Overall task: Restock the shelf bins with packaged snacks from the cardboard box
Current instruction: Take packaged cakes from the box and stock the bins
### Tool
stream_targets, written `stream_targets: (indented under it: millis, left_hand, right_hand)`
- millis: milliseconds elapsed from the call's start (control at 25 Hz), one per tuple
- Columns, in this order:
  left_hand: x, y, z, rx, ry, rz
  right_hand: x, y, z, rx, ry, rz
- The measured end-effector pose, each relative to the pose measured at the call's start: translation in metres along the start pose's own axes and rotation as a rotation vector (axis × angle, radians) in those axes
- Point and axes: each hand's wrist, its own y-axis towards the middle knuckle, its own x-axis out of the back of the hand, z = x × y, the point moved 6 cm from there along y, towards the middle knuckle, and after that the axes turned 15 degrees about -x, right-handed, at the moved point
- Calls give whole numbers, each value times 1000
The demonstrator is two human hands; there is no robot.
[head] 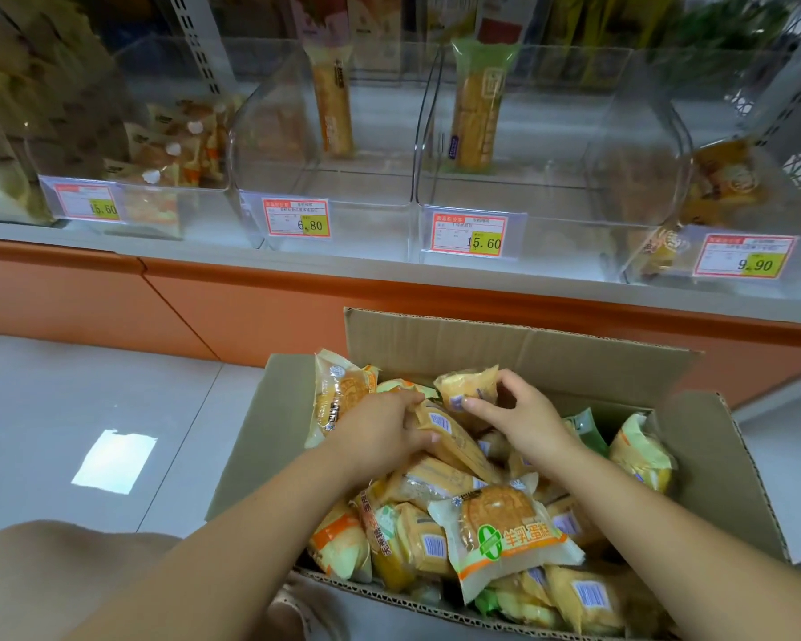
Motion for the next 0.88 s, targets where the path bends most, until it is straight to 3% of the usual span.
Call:
stream_targets:
  millis: [120,280,440,520,720,800,880]
  left_hand:
    - [14,3,-2,-22,37,-51]
    - [32,5,-8,-16,-70,-178]
    - [40,9,-11,17,-157,-263]
    - [42,9,-12,49,-159,-308]
    - [38,14,-13,195,-212,-308]
    - [28,13,-7,346,-434,-215]
    - [16,11,-9,464,-871,-161]
  right_hand:
    - [23,-3,2,-24,191,44]
    - [35,-6,-2,-125,637,245]
    - [19,-18,-10,-371,874,494]
    - [7,-28,-10,-470,900,630]
    - [-8,-48,-3,-423,668,827]
    - [-9,-49,-2,-406,632,854]
    - [-7,-48,-2,-401,640,834]
